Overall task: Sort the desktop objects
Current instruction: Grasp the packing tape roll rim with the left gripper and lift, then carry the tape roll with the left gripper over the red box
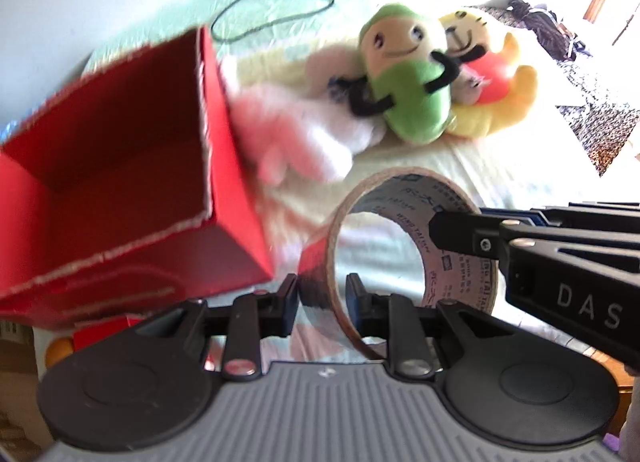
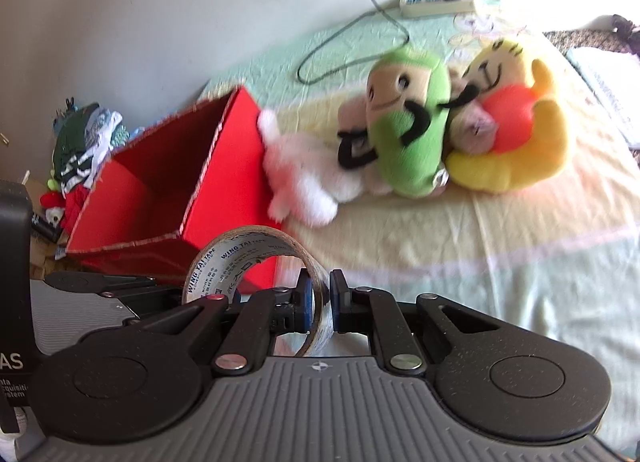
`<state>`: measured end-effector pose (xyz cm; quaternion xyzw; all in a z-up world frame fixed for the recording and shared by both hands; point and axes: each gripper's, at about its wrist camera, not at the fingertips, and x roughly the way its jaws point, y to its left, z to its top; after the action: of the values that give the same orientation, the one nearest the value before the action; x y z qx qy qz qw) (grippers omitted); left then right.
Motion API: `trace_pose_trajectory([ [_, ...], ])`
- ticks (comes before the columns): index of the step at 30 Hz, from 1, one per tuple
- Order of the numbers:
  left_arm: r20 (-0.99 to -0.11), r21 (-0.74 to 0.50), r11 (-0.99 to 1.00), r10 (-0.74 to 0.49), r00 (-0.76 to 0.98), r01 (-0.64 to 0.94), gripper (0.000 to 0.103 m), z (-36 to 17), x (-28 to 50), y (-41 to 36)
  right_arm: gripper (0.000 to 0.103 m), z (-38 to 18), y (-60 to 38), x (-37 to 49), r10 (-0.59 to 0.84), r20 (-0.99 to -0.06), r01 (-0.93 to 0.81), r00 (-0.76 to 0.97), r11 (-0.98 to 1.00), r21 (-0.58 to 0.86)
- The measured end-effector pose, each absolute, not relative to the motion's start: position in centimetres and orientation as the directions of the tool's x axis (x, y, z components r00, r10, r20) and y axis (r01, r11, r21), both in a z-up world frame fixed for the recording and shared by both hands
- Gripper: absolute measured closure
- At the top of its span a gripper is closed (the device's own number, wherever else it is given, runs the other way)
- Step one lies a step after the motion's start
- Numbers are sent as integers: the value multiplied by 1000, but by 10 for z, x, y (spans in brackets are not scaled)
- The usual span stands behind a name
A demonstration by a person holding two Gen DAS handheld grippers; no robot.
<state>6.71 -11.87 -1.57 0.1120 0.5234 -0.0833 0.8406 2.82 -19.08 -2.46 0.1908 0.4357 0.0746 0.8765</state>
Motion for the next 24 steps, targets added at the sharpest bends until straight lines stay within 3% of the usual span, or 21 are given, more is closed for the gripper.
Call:
trace_pose_trajectory([
  [13, -809, 157, 949, -34, 586, 272, 81, 56, 80, -116, 92, 37, -193, 39, 263, -614, -49, 745, 938, 342],
  [24, -742, 185, 961, 1, 670, 204, 82, 98, 108, -29, 92, 66, -122, 86, 290, -544, -120, 788, 938, 326],
])
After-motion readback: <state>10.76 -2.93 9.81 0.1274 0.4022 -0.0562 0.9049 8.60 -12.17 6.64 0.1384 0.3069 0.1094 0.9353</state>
